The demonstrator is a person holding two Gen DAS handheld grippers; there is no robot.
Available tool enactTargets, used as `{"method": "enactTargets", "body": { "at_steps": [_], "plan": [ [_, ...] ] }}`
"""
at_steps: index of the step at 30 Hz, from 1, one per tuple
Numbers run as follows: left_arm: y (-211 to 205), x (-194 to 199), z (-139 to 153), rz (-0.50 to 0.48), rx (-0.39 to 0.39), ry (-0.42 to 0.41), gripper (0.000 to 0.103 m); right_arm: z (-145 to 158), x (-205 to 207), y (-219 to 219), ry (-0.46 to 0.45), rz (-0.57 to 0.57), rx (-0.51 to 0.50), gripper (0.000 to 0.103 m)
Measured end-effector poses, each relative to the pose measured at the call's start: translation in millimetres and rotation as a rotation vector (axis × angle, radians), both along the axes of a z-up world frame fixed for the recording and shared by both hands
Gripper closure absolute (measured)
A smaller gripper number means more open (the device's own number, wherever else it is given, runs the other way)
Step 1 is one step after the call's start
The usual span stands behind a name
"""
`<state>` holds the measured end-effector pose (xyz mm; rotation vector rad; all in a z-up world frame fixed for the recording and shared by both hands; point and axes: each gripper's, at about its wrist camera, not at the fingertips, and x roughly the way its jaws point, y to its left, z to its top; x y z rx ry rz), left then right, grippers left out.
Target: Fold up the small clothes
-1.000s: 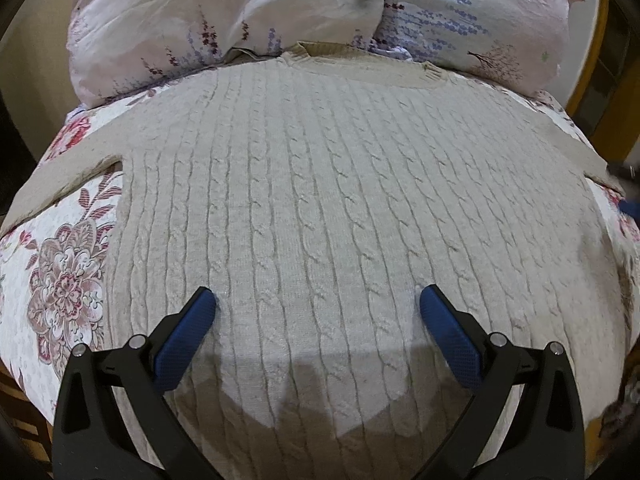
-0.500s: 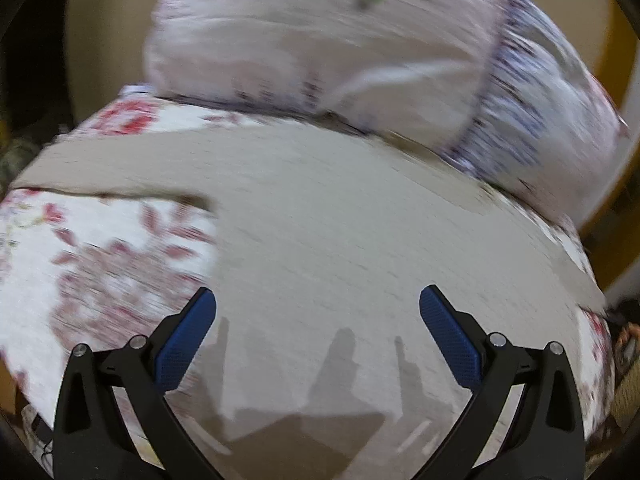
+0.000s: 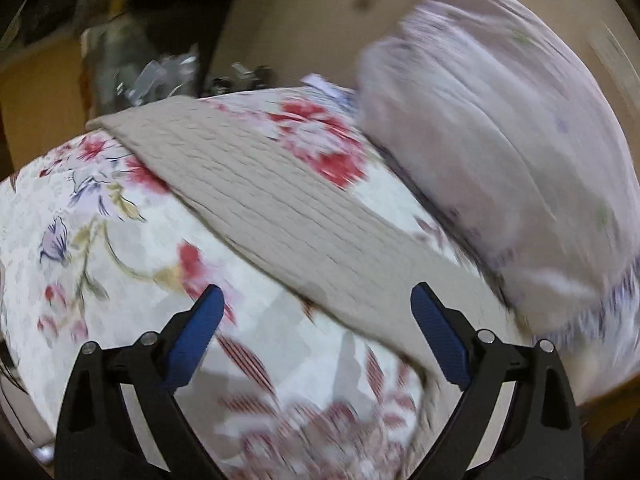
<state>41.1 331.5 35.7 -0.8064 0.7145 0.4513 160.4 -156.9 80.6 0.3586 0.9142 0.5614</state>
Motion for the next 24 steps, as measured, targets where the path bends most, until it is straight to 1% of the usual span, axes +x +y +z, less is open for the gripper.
{"method": "enactTargets", "body": {
  "at_steps": [1, 3, 4, 5, 6, 8, 10, 11, 13, 14, 15, 16, 17, 18, 19, 21, 22, 23, 24],
  "plan": [
    [9.4, 1.6, -3.8, 0.024, -0.025, 0.0, 0.009, -12.7, -9.3, 29.8, 0.046, 0.07, -0.01, 0.077],
    [31.3, -0.3, -10.9, 0.07, -0.076, -0.009, 0.01, -22.3, -27.3, 52.0, 0.074, 0.115, -0.001, 0.066],
    [37.7, -4.2, -13.4, 0.084, -0.089, -0.016, 0.011, -23.9, -32.7, 54.9, 0.076, 0.117, -0.011, 0.052],
    [48.1, -5.3, -16.3, 0.108, -0.109, -0.025, 0.012, -25.2, -37.6, 53.2, 0.073, 0.1, -0.04, 0.044],
    [55.7, -6.5, -17.2, 0.118, -0.121, -0.044, 0.014, -25.6, -37.7, 49.5, 0.074, 0.085, -0.056, 0.044],
    [66.2, -6.5, -18.5, 0.135, -0.141, -0.057, 0.018, -28.2, -30.6, 32.8, 0.101, 0.019, -0.081, 0.044],
    [80.8, -6.6, -20.2, 0.16, -0.171, -0.069, 0.028, -36.9, -31.1, 9.4, 0.126, -0.042, -0.077, 0.043],
    [88.1, -9.2, -21.2, 0.176, -0.191, -0.081, 0.031, -35.6, -30.8, 0.0, 0.136, -0.073, -0.075, 0.043],
    [105.5, -12.2, -25.9, 0.225, -0.25, -0.112, 0.045, -33.2, -36.5, -20.3, 0.147, -0.122, -0.075, 0.043],
    [113.1, -14.2, -28.4, 0.247, -0.278, -0.128, 0.049, -32.1, -37.8, -23.5, 0.148, -0.135, -0.076, 0.043],
    [119.5, -14.7, -31.3, 0.261, -0.304, -0.141, 0.058, -30.0, -44.2, -33.4, 0.148, -0.149, -0.076, 0.043],
    [126.2, -12.1, -33.8, 0.264, -0.318, -0.135, 0.074, -28.3, -46.1, -37.0, 0.148, -0.156, -0.077, 0.043],
    [128.7, -8.6, -33.7, 0.251, -0.31, -0.12, 0.082, -26.9, -47.7, -35.7, 0.145, -0.16, -0.078, 0.043],
    [129.0, -2.1, -29.3, 0.22, -0.271, -0.094, 0.093, -25.0, -47.7, -36.6, 0.143, -0.167, -0.079, 0.043],
    [126.9, 2.3, -24.0, 0.2, -0.237, -0.085, 0.095, -23.3, -48.8, -39.2, 0.14, -0.173, -0.079, 0.043],
    [113.0, 14.4, -2.0, 0.125, -0.137, -0.097, 0.096, -19.9, -53.1, -46.6, 0.127, -0.187, -0.081, 0.043],
    [95.3, 26.7, 18.1, 0.042, -0.056, -0.112, 0.097, -18.4, -54.7, -51.9, 0.121, -0.193, -0.083, 0.043],
    [77.6, 37.0, 33.8, -0.035, 0.008, -0.13, 0.097, -16.6, -56.4, -56.1, 0.113, -0.203, -0.087, 0.043],
    [40.3, 55.4, 59.6, -0.183, 0.116, -0.158, 0.097, -13.9, -59.3, -66.6, 0.101, -0.223, -0.093, 0.043]
  ]
}}
